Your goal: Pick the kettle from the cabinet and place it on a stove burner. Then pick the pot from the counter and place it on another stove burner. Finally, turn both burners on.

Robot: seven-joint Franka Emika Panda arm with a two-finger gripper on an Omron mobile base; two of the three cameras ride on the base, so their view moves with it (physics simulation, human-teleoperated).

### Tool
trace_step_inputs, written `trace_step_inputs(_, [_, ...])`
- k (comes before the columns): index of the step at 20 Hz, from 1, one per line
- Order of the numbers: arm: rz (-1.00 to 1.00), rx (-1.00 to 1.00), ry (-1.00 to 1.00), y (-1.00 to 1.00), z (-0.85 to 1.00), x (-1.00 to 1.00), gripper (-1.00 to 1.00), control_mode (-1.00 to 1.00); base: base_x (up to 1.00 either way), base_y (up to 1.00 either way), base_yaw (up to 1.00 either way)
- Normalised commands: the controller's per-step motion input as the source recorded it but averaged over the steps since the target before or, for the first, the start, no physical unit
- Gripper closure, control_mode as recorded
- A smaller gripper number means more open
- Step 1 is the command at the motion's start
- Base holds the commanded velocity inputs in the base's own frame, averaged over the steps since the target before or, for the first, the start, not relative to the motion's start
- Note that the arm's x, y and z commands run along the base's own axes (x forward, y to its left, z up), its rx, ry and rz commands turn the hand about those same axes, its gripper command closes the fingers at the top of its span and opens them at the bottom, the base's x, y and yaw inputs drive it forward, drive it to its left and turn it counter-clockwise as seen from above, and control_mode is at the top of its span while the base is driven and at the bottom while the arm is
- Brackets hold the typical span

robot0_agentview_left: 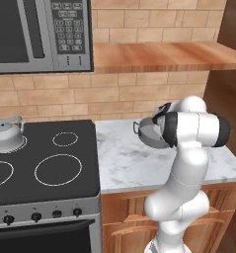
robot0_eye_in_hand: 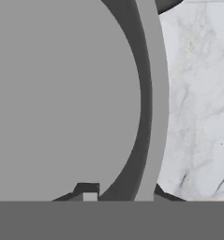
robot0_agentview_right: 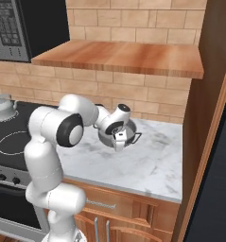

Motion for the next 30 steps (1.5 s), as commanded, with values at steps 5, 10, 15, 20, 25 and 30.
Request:
trace_step_inputs(5, [0.0,0.0,-0.06,0.14,0.0,-0.22,1.0,-1.0,0.0,0.0,0.0])
trace_step_inputs(10, [0.0,0.0,-0.08,0.21,0.0,-0.31,1.0,-1.0,0.0,0.0,0.0])
trace_step_inputs(15, [0.0,0.0,-0.05,0.19,0.0,-0.45,1.0,-1.0,0.0,0.0,0.0])
trace_step_inputs(20, [-0.01,-0.01,-0.03,0.22,0.11,-0.49,1.0,-1.0,0.0,0.0,0.0])
trace_step_inputs(25, [-0.01,-0.04,-0.01,0.25,0.19,-0.46,1.0,-1.0,0.0,0.0,0.0])
trace_step_inputs(30, [-0.02,-0.04,0.0,0.21,0.36,-0.36,1.0,-1.0,0.0,0.0,0.0])
